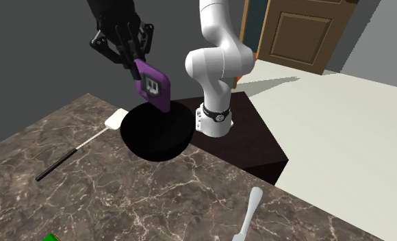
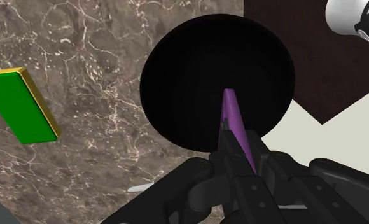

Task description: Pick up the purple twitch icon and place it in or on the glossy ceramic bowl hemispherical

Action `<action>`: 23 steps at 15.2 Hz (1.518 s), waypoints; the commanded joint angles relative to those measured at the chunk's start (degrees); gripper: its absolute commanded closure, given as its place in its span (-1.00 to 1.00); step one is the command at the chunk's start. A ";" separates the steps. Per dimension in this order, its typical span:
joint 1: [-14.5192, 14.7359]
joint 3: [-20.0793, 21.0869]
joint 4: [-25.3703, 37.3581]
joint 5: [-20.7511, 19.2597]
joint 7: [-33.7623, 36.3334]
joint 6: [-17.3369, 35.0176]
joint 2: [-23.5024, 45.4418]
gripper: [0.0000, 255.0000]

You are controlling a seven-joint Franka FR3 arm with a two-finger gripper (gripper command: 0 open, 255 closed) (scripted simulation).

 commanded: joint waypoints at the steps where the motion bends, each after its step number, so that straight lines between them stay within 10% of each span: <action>1: -0.38 -0.44 -1.97 -0.50 -0.25 1.40 -0.58 1.00; 19: -1.82 -2.70 -10.30 -2.68 -1.10 8.02 -2.29 1.00; 20: -1.82 -2.70 -10.30 -2.68 -1.10 8.02 -2.29 -1.00; 23: -1.82 -2.70 -10.30 -2.68 -1.10 8.02 -2.29 -1.00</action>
